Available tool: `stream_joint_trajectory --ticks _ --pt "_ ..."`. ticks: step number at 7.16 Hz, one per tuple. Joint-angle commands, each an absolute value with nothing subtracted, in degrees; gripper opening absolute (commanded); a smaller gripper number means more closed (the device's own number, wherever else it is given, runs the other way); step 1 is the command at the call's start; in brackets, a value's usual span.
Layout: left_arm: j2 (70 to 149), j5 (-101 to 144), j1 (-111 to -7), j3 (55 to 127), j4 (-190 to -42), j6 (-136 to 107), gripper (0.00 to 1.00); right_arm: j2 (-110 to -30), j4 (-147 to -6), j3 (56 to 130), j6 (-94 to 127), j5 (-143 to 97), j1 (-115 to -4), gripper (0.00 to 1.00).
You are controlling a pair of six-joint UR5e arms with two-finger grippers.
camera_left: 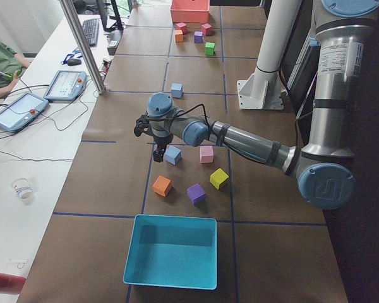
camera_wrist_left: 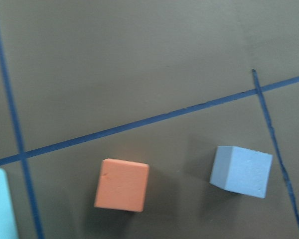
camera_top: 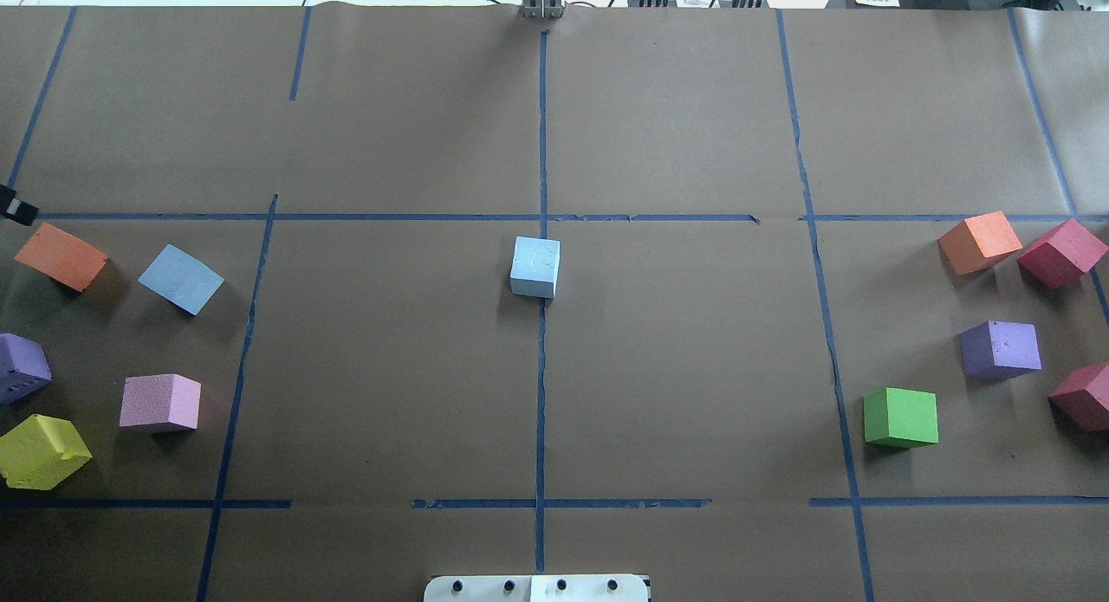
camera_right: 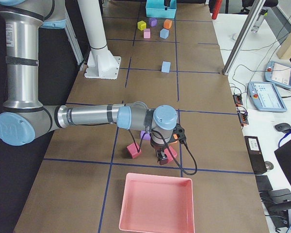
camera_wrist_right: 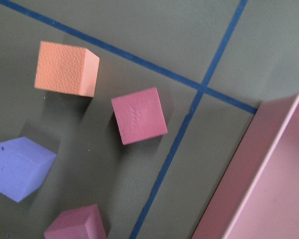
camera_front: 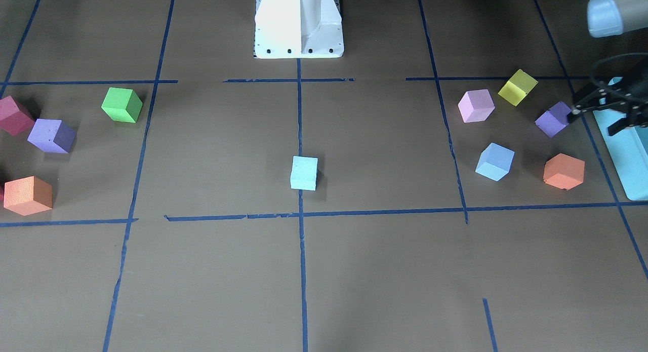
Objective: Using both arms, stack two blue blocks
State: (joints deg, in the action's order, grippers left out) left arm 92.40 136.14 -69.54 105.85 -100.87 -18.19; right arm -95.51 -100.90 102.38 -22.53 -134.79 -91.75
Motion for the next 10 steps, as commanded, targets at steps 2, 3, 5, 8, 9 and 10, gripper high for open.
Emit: stream_joint_trajectory --ticks 2,3,5,8,9,10 --pt "96.0 125.9 -56.4 98.3 -114.1 -26.6 1.0 -96.9 -100.7 104.5 -19.5 -134.9 -92.0 0.99" --pt "96.1 125.9 -55.2 93.4 -121.4 -26.9 1.0 -96.9 -100.7 104.6 -19.4 -135.0 -92.0 0.99" --pt "96.2 126.4 -55.1 92.8 -122.7 -28.5 1.0 -96.9 -100.7 104.6 -19.5 -135.0 -92.0 0.99" --pt "96.7 125.7 -52.6 92.6 -122.7 -32.6 1.0 -96.9 -100.7 104.4 -19.6 -135.0 -92.0 0.99" --pt "96.7 125.6 -51.3 92.1 -122.6 -33.3 1.0 -96.9 -100.7 104.4 -19.6 -135.0 -92.0 0.99" --pt "96.8 125.6 -50.7 91.8 -122.6 -33.3 1.0 -96.9 -100.7 104.3 -19.4 -135.0 -92.0 0.99"
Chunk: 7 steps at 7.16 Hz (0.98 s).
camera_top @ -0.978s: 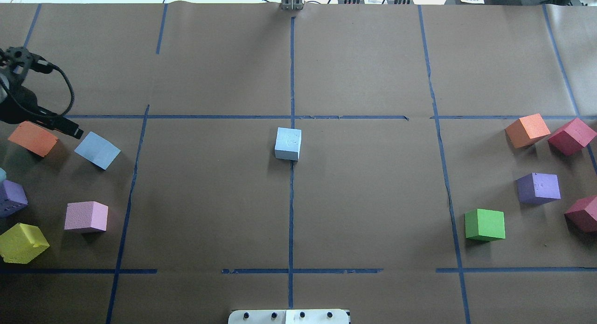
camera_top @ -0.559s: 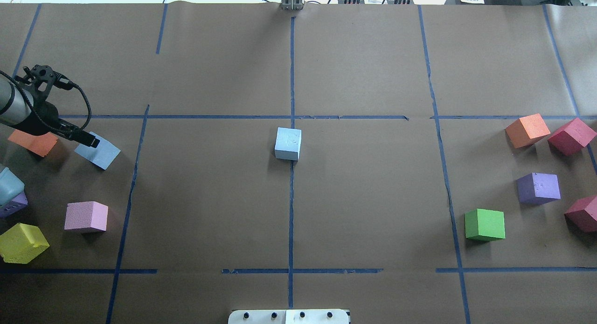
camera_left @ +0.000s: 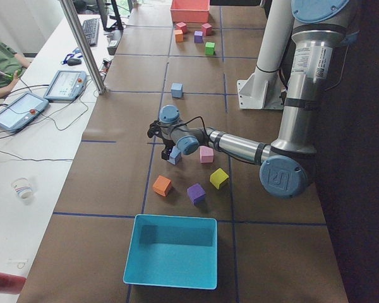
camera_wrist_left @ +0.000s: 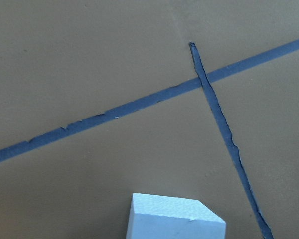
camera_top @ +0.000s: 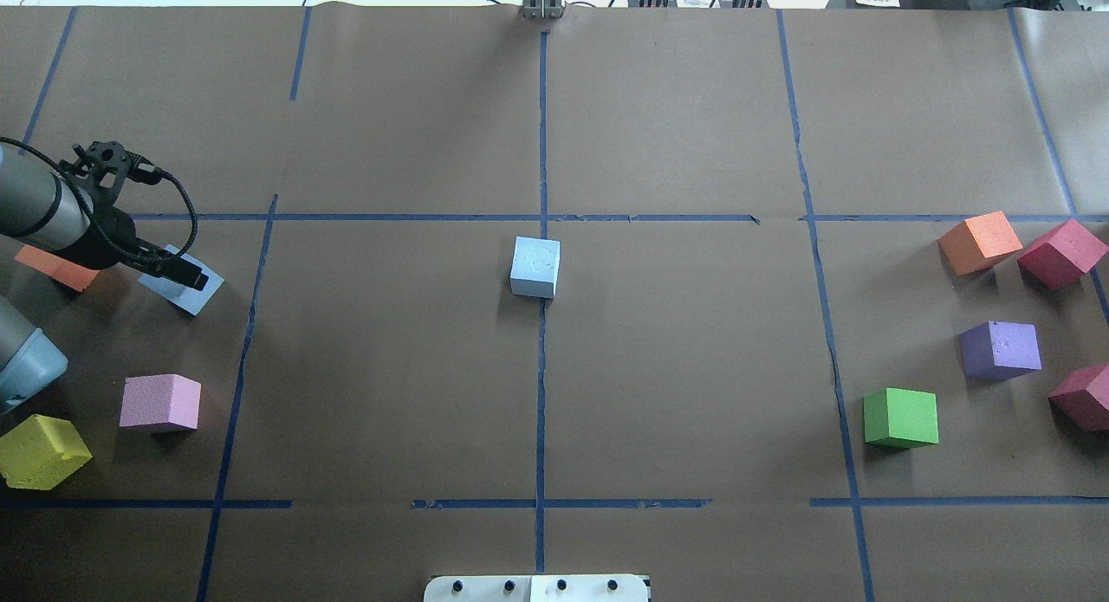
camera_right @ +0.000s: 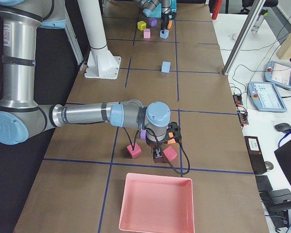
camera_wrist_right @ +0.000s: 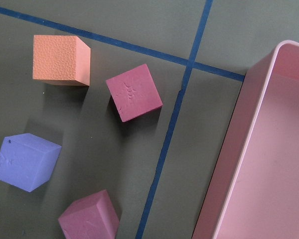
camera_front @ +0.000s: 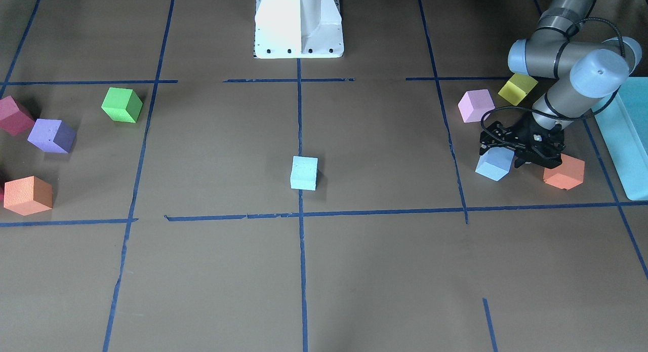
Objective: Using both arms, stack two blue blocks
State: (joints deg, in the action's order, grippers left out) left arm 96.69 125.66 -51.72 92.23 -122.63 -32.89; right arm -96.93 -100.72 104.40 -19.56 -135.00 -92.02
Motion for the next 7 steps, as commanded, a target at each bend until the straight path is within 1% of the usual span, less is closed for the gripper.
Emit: stream_joint_trajectory --ticks 1,2,5,6,7 --pt "96.8 125.6 -50.7 91.8 -122.5 -33.3 0.92 -96.9 -100.7 104.3 -19.4 -135.0 -92.0 0.99" --pt "96.8 125.5 -50.5 91.4 -122.5 -33.3 0.8 -96.9 -100.7 104.3 -19.4 -135.0 -92.0 0.99" --pt "96.8 125.5 -50.1 90.9 -122.5 -33.3 0.8 -96.9 -100.7 104.2 -19.2 -135.0 -92.0 0.99" --pt "96.9 125.5 -50.1 90.9 -122.5 -33.3 0.68 -96.9 -100.7 104.2 -19.2 -135.0 -92.0 0.99" --pt "97.3 125.5 -50.1 91.3 -122.5 -33.4 0.53 -96.9 -100.7 104.2 -19.2 -135.0 -92.0 0.99"
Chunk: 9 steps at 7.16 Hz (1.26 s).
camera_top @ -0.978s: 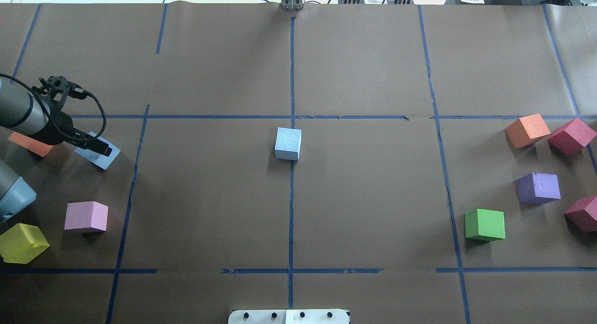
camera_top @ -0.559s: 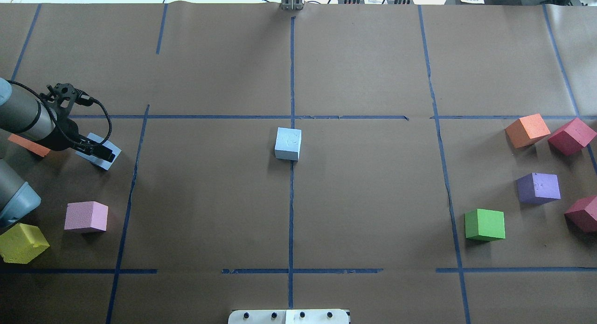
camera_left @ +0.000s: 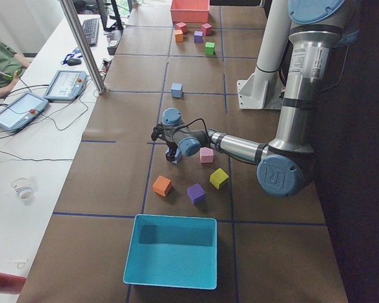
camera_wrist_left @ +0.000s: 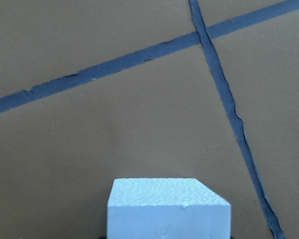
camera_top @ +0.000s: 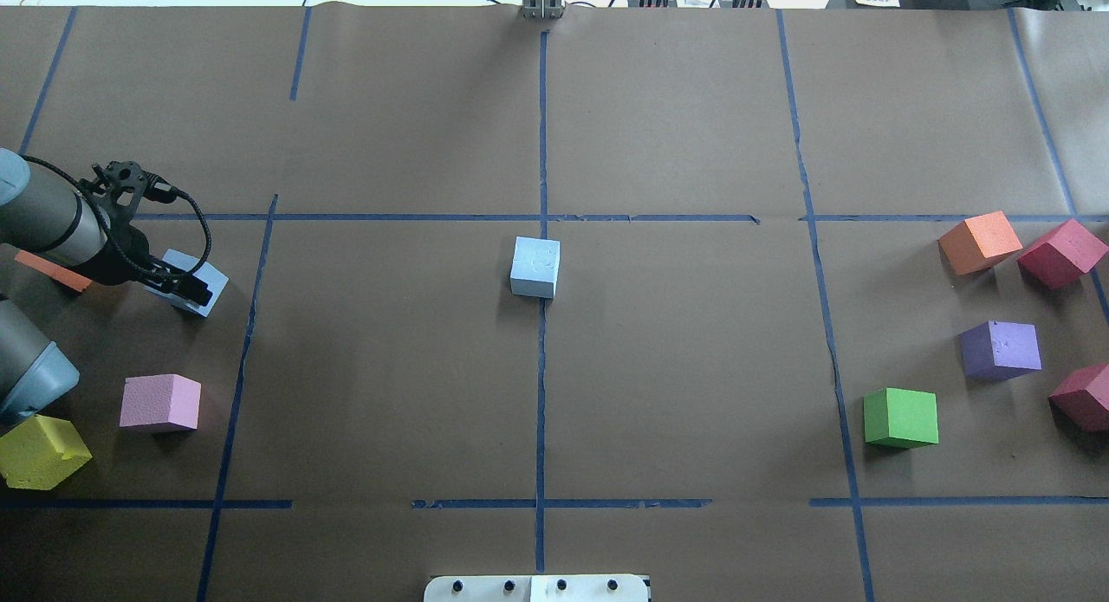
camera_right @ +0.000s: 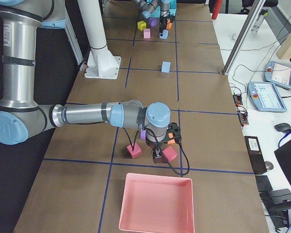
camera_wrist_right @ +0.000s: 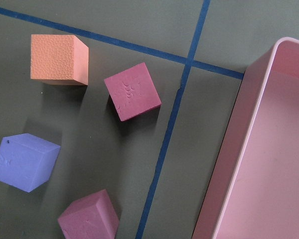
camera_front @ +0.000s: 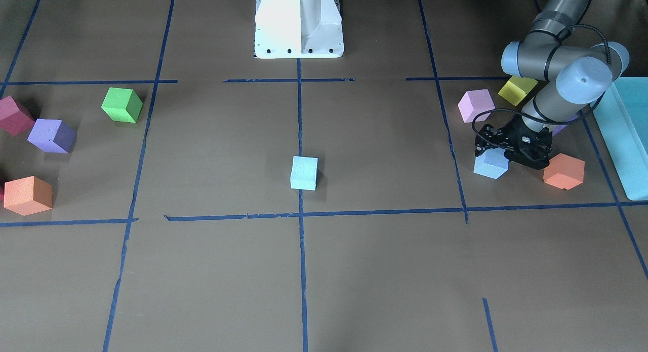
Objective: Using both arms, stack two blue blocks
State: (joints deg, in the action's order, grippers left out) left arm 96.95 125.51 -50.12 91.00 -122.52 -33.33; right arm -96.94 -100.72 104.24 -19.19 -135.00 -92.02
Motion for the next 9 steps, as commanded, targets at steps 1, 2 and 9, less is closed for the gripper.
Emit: stream_joint_trajectory --ticks 1,2,9 --pt "98.3 125.5 -50.2 91.9 -122.4 -34.4 0.44 -96.9 -100.7 104.3 -19.1 -135.0 -92.0 0.99" --pt "100.3 125.7 -50.6 92.5 -121.9 -37.1 0.43 -96.9 -100.7 104.3 -19.0 -135.1 -92.0 0.99" --pt "143.3 111.6 -36.2 80.2 -91.4 -59.1 0.45 -96.9 -100.7 104.4 -18.8 -135.3 -92.0 0.99"
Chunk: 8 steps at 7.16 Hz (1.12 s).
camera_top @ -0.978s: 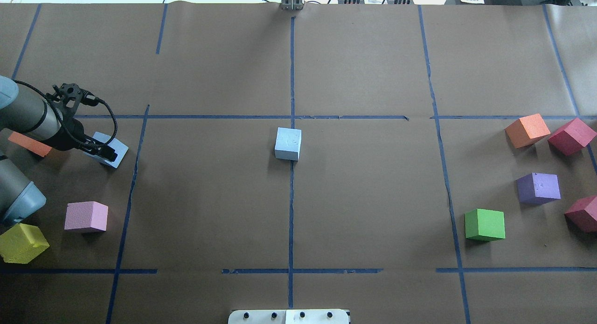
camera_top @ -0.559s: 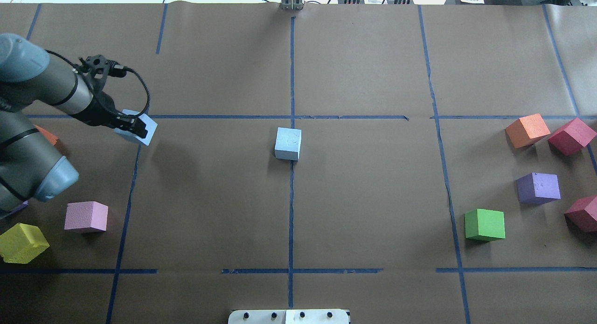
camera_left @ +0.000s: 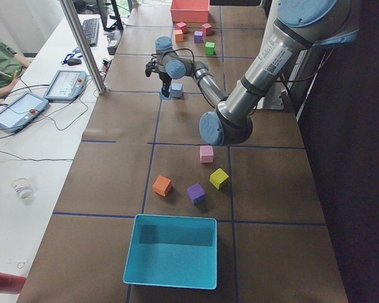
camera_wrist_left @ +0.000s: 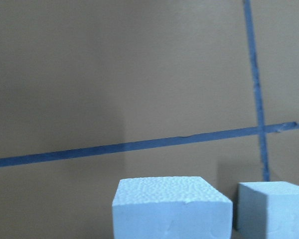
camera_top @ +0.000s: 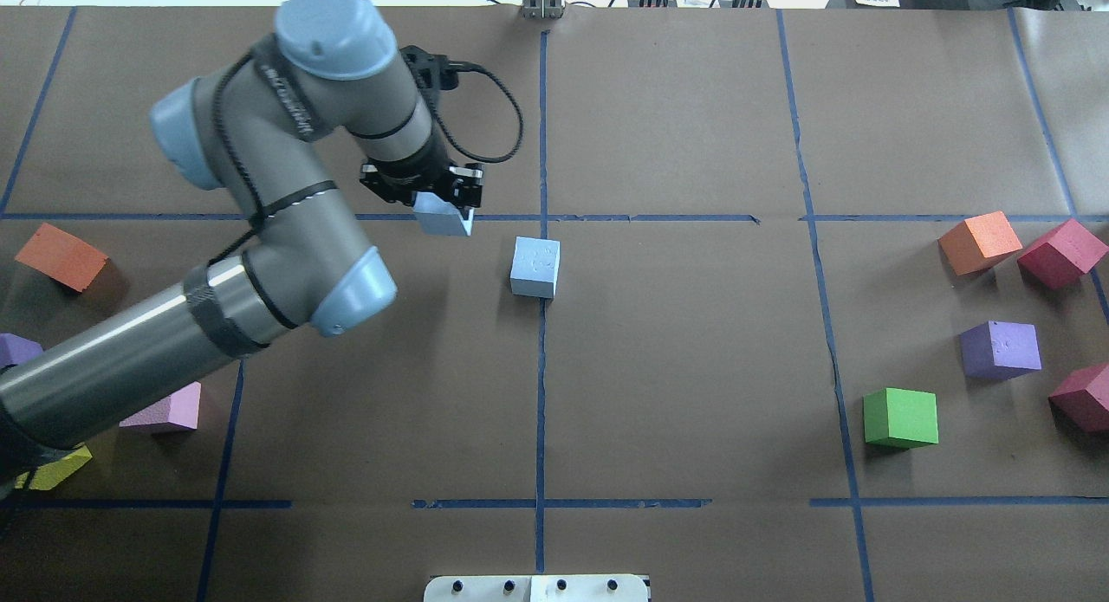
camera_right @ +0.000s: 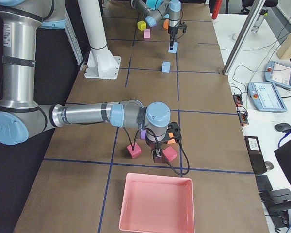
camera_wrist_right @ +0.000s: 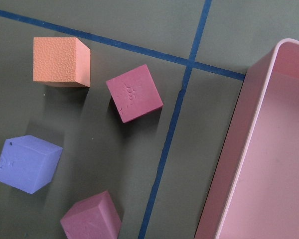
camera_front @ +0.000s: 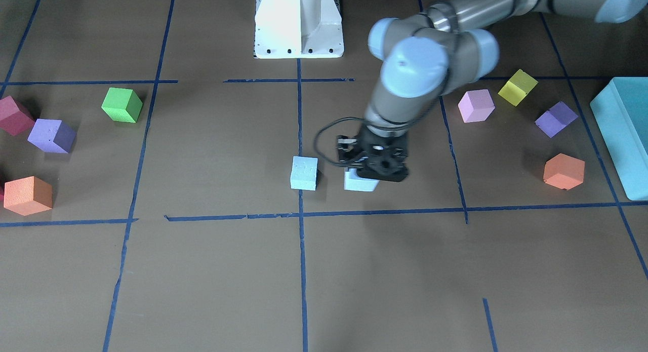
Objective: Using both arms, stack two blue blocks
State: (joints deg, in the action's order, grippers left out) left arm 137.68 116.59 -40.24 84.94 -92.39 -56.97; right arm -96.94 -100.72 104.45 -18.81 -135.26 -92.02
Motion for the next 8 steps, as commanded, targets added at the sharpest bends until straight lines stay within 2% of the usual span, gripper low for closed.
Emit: stream_joint_trajectory --ticks 1,4,5,6,7,8 --pt "143.4 109.9 -34.6 80.2 -91.8 -59.8 0.45 -96.9 -100.8 104.3 -18.8 -135.3 -92.0 0.99" --pt "144.0 109.8 -33.0 79.9 -91.8 -60.3 0.48 -96.9 -100.7 104.3 -18.8 -135.2 -92.0 0.99" --pt "144.0 109.8 -33.0 79.9 -91.9 -60.2 0.56 -96.9 -100.7 104.3 -18.9 -135.2 -92.0 0.99" --pt "144.1 109.8 -32.9 79.9 -91.9 -60.1 0.72 -96.9 -100.7 104.3 -18.8 -135.3 -92.0 0.99" --pt "144.0 109.8 -32.9 79.9 -91.9 -60.1 0.94 -96.9 -100.7 104.3 -18.8 -135.2 -92.0 0.99" --pt "144.0 109.7 -32.9 80.0 -91.9 -60.1 0.99 -96.9 -100.7 104.3 -18.8 -135.3 -92.0 0.99"
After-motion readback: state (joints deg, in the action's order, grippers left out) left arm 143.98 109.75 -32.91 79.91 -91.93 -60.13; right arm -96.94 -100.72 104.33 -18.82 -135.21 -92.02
